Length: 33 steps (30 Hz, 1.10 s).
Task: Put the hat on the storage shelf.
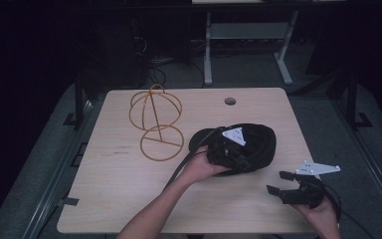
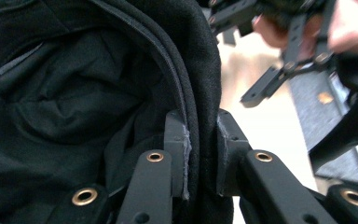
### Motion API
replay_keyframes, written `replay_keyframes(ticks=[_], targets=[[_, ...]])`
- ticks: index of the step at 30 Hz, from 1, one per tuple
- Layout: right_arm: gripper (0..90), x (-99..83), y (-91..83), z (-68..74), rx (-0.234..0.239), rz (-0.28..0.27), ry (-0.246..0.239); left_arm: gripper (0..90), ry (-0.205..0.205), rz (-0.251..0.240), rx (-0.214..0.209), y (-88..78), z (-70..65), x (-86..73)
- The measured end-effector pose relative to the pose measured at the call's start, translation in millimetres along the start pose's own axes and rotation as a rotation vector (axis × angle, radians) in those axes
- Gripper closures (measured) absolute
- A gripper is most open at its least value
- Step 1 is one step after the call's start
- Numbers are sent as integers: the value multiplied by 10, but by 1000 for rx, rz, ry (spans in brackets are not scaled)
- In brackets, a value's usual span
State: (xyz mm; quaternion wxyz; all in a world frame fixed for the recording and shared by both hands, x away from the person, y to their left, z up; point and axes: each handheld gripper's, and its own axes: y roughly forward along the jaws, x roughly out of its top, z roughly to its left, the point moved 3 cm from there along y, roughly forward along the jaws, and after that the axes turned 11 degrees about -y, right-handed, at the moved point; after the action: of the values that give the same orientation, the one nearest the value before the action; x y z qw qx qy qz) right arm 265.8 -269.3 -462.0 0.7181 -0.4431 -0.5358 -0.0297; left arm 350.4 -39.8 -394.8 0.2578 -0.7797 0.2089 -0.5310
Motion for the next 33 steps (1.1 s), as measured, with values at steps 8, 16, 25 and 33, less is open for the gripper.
replay_keyframes(ticks=[8, 16, 25, 33], targets=[[203, 105, 5, 62, -32, -35, -18, 773, -46, -85, -83, -244, -56, 44], [201, 223, -24, 146, -60, -128, -51, 772, -48, -161, -134, -431, -141, 114], [199, 383, -68, 206, -111, -263, -69, 769, -33, -211, -177, -598, -277, 175], [242, 428, -93, 207, -110, -344, -49, 768, -4, -219, -209, -625, -405, 200]])
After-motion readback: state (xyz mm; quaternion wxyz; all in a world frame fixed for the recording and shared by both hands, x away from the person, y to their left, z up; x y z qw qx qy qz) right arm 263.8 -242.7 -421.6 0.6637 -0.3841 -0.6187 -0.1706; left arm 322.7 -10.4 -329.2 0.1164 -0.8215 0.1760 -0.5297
